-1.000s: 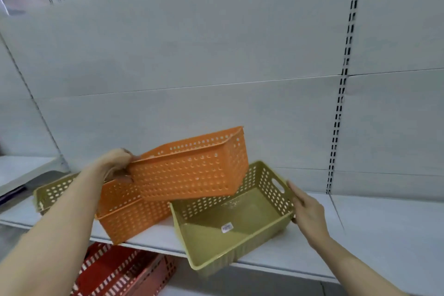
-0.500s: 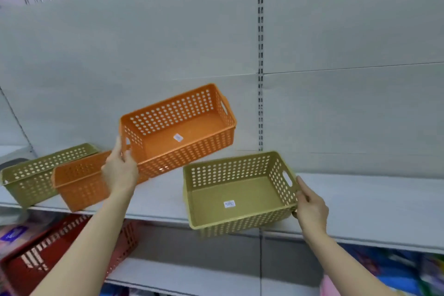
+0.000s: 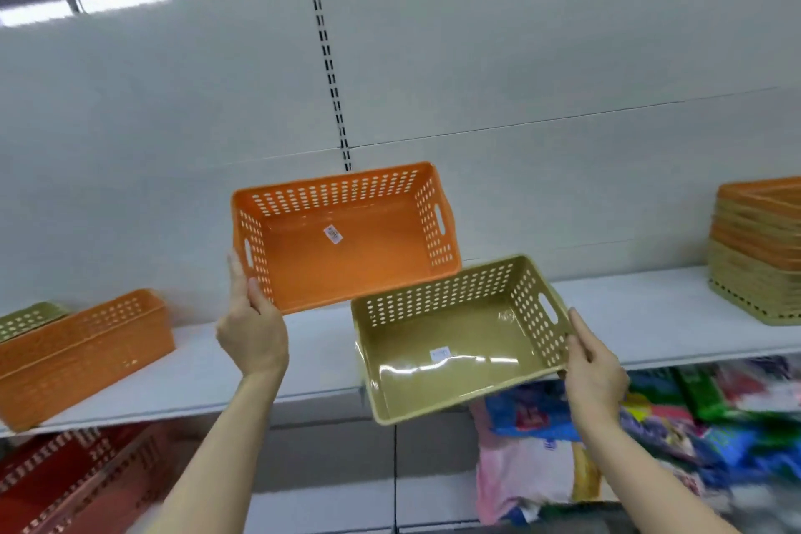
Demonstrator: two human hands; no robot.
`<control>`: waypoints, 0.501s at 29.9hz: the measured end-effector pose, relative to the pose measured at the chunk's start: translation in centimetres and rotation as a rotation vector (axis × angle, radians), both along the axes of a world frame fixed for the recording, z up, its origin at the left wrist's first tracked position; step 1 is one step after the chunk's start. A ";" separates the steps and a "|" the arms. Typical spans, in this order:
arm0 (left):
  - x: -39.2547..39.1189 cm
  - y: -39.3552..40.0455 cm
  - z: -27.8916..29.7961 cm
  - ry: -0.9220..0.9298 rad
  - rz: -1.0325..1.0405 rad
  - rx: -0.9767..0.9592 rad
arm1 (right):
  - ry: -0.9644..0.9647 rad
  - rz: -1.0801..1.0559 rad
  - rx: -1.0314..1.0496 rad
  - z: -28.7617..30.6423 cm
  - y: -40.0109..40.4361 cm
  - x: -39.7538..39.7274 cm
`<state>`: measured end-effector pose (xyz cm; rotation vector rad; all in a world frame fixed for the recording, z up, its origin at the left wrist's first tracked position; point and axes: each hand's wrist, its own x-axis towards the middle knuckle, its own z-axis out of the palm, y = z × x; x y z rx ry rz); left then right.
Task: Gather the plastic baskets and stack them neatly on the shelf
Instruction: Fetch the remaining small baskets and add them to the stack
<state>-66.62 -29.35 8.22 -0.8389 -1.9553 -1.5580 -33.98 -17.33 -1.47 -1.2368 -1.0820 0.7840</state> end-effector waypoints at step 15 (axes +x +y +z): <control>20.9 10.1 5.4 -0.014 -0.108 0.185 | 0.000 -0.238 0.156 7.0 5.5 24.6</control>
